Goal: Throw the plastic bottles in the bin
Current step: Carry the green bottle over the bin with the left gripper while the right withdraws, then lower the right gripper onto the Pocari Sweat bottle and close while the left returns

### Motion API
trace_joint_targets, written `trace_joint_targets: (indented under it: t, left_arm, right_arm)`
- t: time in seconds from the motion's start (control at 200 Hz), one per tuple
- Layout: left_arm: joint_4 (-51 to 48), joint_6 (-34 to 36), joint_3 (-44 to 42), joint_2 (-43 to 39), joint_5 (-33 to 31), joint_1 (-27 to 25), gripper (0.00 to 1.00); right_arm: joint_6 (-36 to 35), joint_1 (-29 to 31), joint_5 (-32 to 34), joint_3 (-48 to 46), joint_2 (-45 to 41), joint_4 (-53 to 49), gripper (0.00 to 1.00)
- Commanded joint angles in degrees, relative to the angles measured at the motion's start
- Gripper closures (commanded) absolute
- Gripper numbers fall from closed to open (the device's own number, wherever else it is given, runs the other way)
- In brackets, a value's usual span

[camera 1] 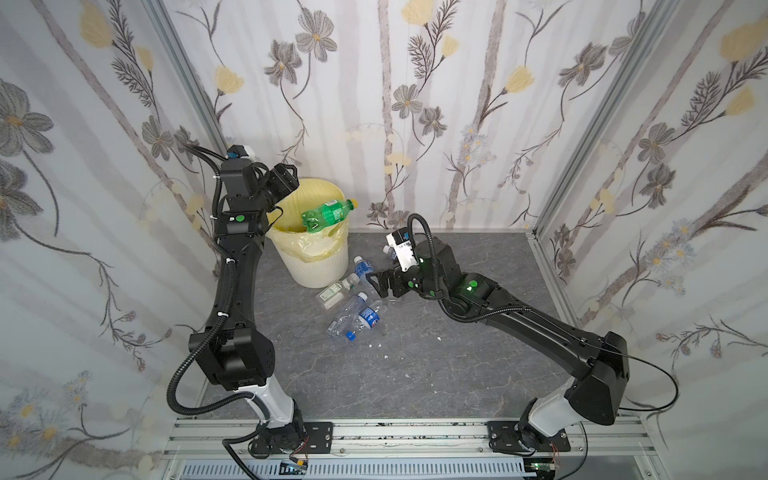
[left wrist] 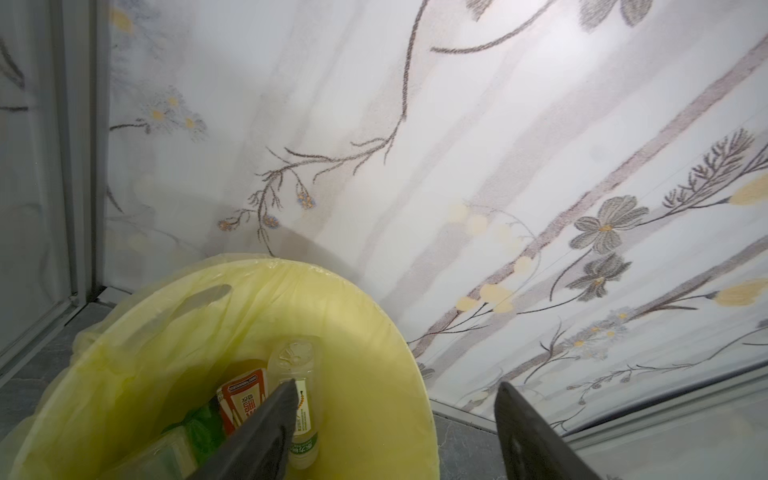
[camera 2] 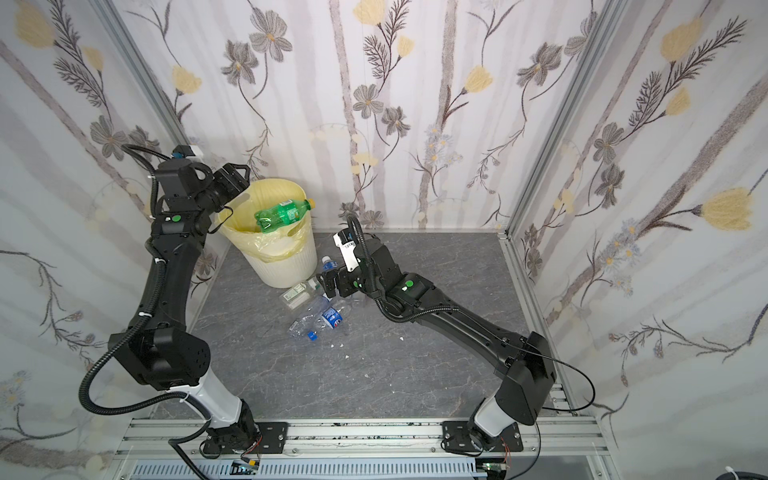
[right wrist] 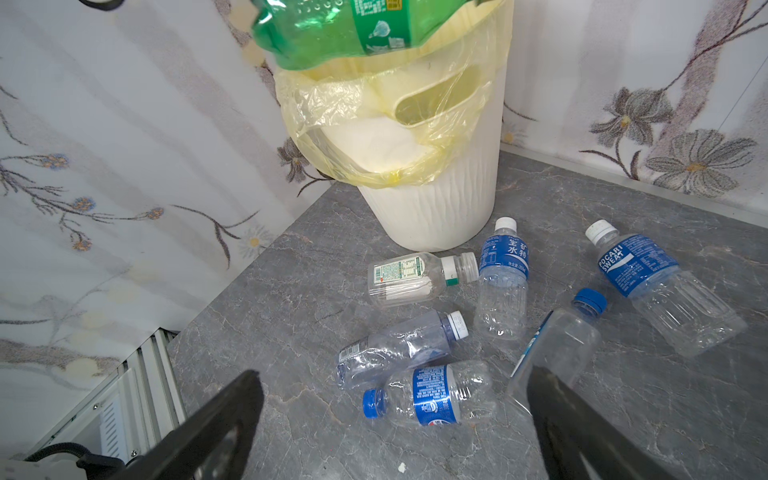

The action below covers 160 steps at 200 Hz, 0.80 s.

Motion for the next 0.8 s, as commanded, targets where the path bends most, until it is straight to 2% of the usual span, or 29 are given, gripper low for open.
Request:
trace_joint_targets:
  t: [0.0, 0.17, 0.225, 0.275, 0.36, 0.56, 0.694, 0.794]
  left_arm:
    - [1.01, -0.5, -2.07, -1.05, 0.12, -0.39, 0.19]
    - [1.1, -0.36, -6.24, -3.89, -0.97, -1.57, 0.12]
    - [1.1, -0.35, -7.78, -4.94, -1.27, -2.42, 0.07]
    - [1.15, -0.2, -9.09, -6.17, -1.72, -3.55, 0.0]
    - [1.21, 0.63, -10.94, -8.43, -2.76, -6.67, 0.0]
    - [1.28, 1.8, -15.39, -12.9, -5.49, -12.93, 0.0]
    - [1.45, 1.41, -18.66, -15.4, -6.2, -14.83, 0.0]
    - [1.48, 1.84, -20.58, -16.39, -6.44, -15.8, 0.0]
  right_arm:
    - [2.42, 0.06, -0.98, -1.03, 0.2, 3.47, 0.0]
    - [2.89, -1.08, 1.35, -1.44, 3.66, 3.03, 0.0]
    - [4.63, -2.57, -0.24, -2.07, 4.7, 3.07, 0.0]
    - [6.54, -6.76, -3.0, -3.17, 5.74, 3.82, 0.0]
    - [8.12, -10.29, -5.42, -5.58, 7.33, 4.65, 0.0]
    - [7.22, -14.87, -5.43, -8.74, 10.6, 6.07, 0.0]
    - [6.67, -17.2, -6.09, -5.23, 13.63, 6.4, 0.0]
    - [6.51, -18.34, -7.81, 0.1, 18.86, 4.91, 0.0]
